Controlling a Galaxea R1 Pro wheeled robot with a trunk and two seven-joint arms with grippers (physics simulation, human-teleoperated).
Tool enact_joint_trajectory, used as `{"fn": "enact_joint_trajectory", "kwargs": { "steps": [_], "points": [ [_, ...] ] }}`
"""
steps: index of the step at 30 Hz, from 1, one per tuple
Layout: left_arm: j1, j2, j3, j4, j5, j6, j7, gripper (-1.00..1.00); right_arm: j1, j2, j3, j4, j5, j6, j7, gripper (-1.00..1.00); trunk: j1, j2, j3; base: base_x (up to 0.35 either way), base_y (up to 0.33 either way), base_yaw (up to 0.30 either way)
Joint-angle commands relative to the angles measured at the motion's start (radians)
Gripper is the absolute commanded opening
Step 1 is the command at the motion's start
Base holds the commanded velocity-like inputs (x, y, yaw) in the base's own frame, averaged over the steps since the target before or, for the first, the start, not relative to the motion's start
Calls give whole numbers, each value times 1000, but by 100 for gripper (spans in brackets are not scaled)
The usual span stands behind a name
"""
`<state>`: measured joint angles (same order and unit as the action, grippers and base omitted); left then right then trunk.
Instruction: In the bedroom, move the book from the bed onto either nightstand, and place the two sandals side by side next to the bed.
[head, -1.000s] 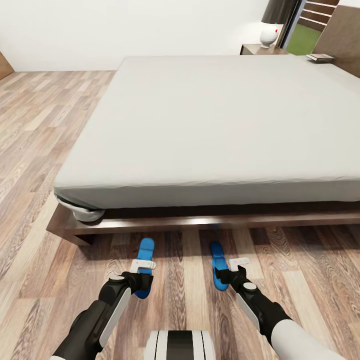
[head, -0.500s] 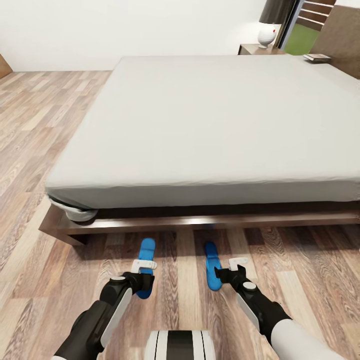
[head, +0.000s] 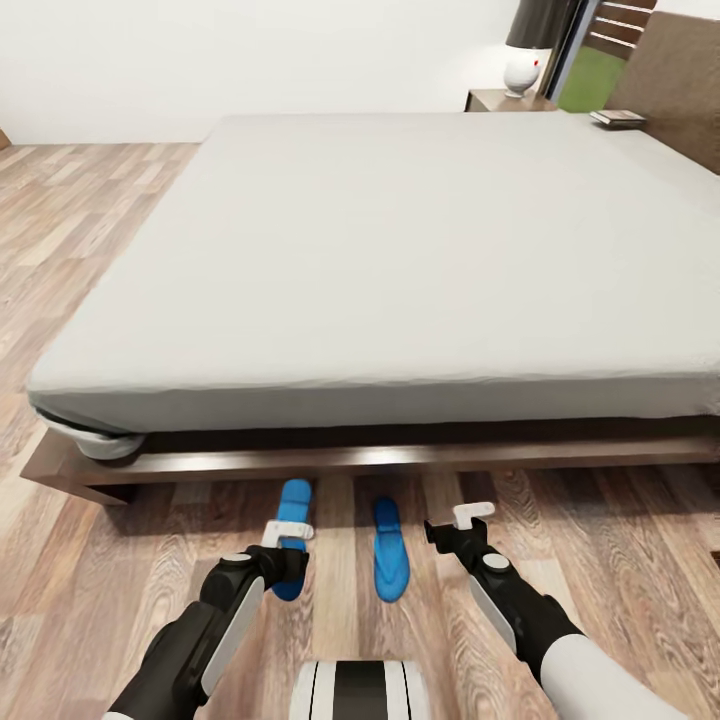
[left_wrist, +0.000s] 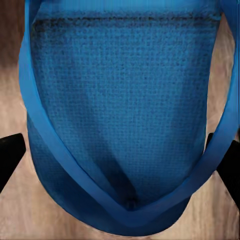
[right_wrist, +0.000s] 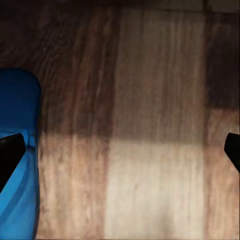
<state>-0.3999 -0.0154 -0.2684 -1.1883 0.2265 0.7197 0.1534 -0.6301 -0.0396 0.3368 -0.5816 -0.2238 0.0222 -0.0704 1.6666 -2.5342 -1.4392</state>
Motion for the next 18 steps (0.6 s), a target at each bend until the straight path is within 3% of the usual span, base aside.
{"fn": "enact_joint_trajectory", "kwargs": {
  "steps": [1, 6, 13, 18],
  "points": [
    [0, 0, -1, -1, 11, 4, 9, -100, 0, -2, 8, -2, -10, 2, -7, 100, 0, 0, -1, 109, -278, 0],
    [0, 1, 0, -2, 10, 5, 12, -100, 0, 0, 8, 0, -11, 2, -6, 100, 0, 0, -1, 148, -264, 0],
    [0, 9, 3, -9, 8, 4, 14, -100, 0, -2, 8, -1, -10, 3, -6, 100, 0, 0, -1, 12, -194, 0],
    [0, 7, 2, -10, 8, 4, 14, -100, 0, -1, 9, -1, -10, 2, -6, 100, 0, 0, -1, 0, -60, 0]
  ]
}}
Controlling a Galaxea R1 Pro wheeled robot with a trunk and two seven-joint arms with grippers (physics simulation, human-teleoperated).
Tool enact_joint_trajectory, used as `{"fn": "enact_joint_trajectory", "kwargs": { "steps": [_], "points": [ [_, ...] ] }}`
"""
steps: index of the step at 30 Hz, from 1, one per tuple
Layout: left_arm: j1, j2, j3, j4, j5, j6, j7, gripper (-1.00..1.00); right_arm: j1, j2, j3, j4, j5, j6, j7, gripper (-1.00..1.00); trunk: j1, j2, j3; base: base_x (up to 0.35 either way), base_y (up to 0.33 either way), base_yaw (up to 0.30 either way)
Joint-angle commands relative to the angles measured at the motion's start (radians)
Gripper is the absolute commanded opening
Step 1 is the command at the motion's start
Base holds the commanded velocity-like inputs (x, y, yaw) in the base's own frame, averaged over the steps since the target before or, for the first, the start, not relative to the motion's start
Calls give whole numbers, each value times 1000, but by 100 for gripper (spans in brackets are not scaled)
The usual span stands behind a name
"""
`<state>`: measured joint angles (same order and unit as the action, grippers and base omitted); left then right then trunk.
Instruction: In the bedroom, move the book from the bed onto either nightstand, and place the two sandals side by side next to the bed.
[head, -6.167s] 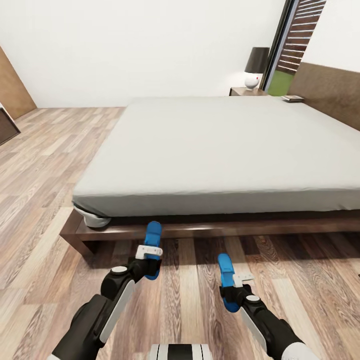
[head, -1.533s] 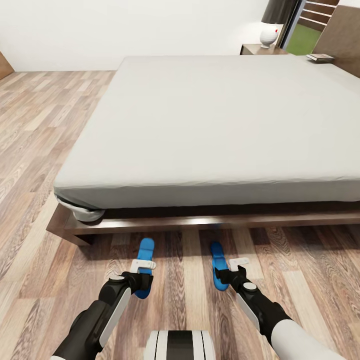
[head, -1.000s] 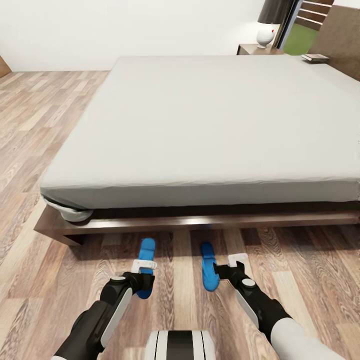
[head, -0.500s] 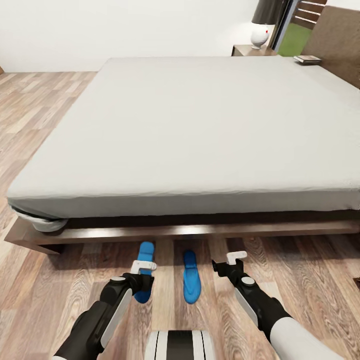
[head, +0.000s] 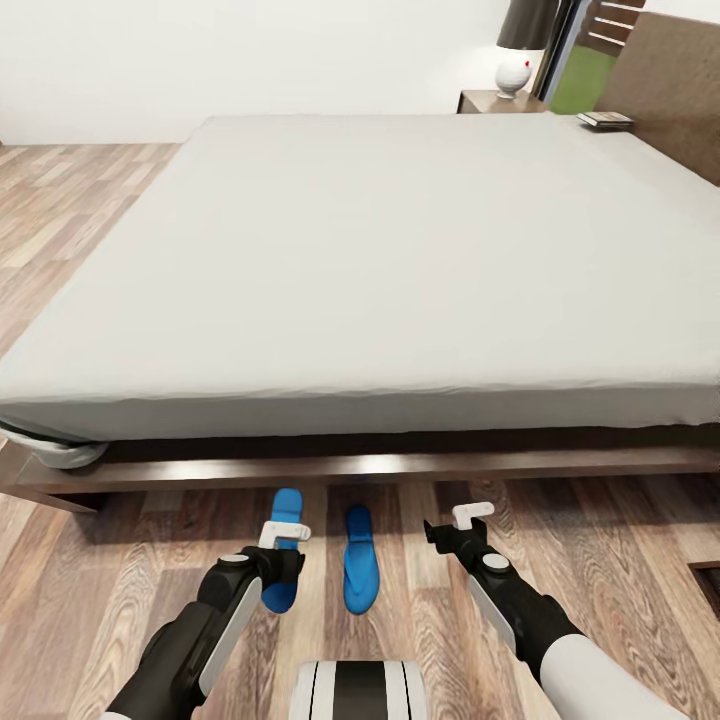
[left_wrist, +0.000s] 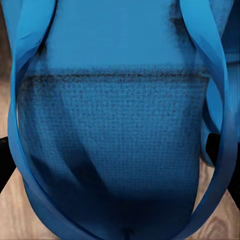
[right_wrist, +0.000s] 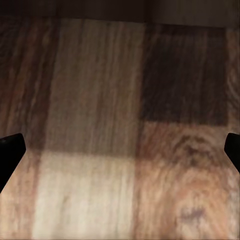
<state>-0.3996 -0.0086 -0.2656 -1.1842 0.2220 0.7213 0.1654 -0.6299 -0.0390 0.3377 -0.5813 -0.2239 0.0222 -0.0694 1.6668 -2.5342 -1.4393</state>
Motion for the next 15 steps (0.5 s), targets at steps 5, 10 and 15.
{"fn": "enact_joint_trajectory", "kwargs": {
  "steps": [5, 10, 15],
  "points": [
    [-1, 0, -2, -14, 13, 3, 2, -100, -1, -1, 10, -1, -10, 2, -7, 100, 0, 0, -1, 0, -4, 0],
    [-1, -1, -2, -14, 13, 3, 2, -100, -1, -1, 9, 0, -9, 2, -7, 100, 0, 0, -1, 0, 0, 0],
    [-1, -3, -3, -15, 14, 3, 2, -100, -1, -1, 10, 0, -10, 2, -7, 100, 0, 0, -1, 0, 0, 0]
  ]
}}
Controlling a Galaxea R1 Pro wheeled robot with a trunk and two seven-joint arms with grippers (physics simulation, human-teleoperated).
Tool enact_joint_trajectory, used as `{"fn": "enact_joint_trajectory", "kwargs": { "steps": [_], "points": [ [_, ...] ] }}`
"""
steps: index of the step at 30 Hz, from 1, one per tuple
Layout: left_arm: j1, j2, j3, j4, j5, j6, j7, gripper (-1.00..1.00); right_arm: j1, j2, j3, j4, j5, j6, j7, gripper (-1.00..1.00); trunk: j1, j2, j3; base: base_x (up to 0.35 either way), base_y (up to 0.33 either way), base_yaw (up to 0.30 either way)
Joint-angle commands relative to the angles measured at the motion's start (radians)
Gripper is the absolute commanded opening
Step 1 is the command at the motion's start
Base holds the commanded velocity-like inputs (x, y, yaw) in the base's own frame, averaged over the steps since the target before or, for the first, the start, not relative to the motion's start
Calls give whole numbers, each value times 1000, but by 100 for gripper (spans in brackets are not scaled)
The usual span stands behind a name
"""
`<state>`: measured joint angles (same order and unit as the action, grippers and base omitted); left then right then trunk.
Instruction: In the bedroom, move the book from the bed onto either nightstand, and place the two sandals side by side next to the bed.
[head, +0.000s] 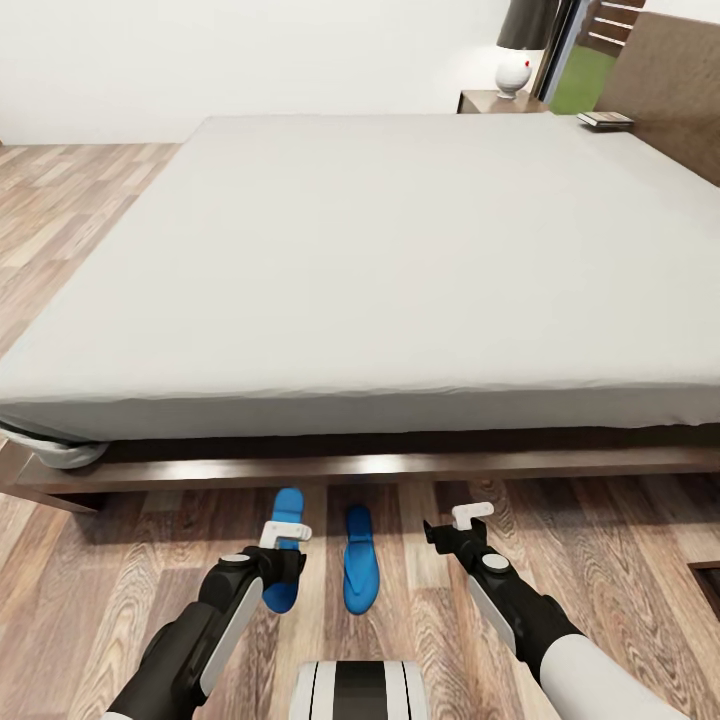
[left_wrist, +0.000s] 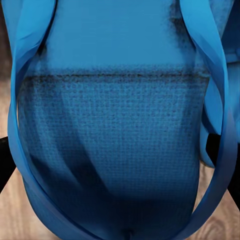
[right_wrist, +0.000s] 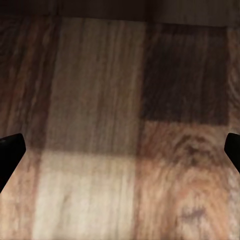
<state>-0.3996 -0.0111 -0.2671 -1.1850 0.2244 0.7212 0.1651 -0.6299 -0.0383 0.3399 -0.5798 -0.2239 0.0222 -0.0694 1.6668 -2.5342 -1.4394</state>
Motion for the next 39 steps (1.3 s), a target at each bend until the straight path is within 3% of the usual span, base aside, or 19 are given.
{"fn": "enact_joint_trajectory", "kwargs": {
  "steps": [1, 10, 33, 39],
  "points": [
    [-1, -1, -2, -14, 12, 3, 2, -100, -1, -2, 8, -2, -10, 2, -7, 100, 0, 0, -1, 0, 0, 0],
    [-1, -4, -3, -15, 13, 4, 0, -100, -1, -2, 8, -2, -10, 2, -7, 100, 0, 0, -1, 0, 0, 0],
    [-1, -4, -1, -16, 14, 7, -3, -100, -1, -2, 8, -2, -10, 2, -7, 100, 10, -5, -86, 0, 0, 0],
    [-1, -4, -1, -17, 14, 7, -3, -100, -1, -2, 8, -2, -10, 2, -7, 100, 10, -6, -89, 0, 0, 0]
  ]
}}
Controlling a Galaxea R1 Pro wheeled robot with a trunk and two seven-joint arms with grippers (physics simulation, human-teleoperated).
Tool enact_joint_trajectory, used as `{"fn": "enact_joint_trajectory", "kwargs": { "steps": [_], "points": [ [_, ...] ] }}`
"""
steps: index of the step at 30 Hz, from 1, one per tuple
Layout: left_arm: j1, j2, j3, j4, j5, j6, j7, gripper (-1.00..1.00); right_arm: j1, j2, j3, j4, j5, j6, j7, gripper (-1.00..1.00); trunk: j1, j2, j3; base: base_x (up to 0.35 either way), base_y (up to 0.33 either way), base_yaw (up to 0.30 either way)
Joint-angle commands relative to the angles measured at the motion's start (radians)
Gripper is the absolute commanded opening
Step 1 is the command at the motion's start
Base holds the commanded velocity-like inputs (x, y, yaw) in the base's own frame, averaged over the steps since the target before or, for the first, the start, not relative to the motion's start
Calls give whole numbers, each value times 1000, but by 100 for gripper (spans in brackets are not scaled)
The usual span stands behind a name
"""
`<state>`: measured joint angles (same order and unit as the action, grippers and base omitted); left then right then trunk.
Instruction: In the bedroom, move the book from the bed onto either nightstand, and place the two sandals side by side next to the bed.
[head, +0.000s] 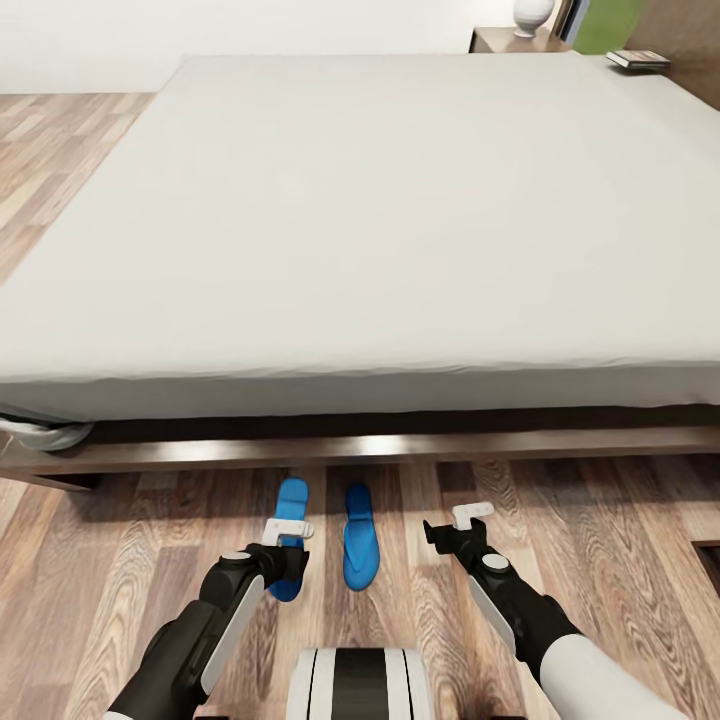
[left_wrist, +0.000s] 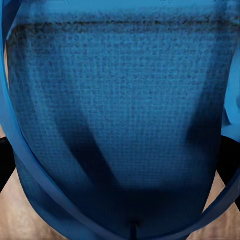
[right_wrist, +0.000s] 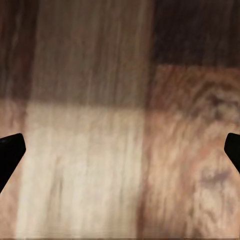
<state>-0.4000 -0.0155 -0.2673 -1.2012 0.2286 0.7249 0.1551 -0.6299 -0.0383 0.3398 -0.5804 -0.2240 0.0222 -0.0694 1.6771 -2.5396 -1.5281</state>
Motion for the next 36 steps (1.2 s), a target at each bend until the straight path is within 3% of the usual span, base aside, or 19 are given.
{"fn": "enact_joint_trajectory", "kwargs": {
  "steps": [1, 15, 23, 26, 28, 32, 36],
  "points": [
    [0, 0, -1, -1, 10, 4, 7, -100, -1, -2, 8, -1, -10, 2, -7, 100, 0, -1, -5, 0, 0, 0],
    [0, 1, 1, -1, 11, 4, 4, -100, -1, -2, 8, -3, -9, 2, -7, 100, 7, -4, -59, 0, 0, 0],
    [-1, -3, -1, 1, 12, 6, 4, -100, -1, -3, 8, -4, -9, 2, -7, 100, 7, -4, -59, 0, 0, 0],
    [-20, -22, -1, 1, 12, 36, 4, -100, -1, -2, 8, -4, -9, 2, -7, 100, 7, -4, -59, 0, 0, 0],
    [-55, -39, 0, 15, 16, 82, 3, -100, -1, -2, 9, -4, -10, 2, -7, 100, 7, -4, -59, 0, 0, 0],
    [-130, -62, 0, 95, 44, 101, 3, -100, -1, -3, 8, -4, -9, 3, -7, 100, 7, -4, -59, 0, 0, 0],
    [-237, -72, 0, 238, 139, 104, -6, -100, -1, -3, 8, -7, -9, 4, -7, 100, 7, -4, -59, 0, 0, 0]
  ]
}}
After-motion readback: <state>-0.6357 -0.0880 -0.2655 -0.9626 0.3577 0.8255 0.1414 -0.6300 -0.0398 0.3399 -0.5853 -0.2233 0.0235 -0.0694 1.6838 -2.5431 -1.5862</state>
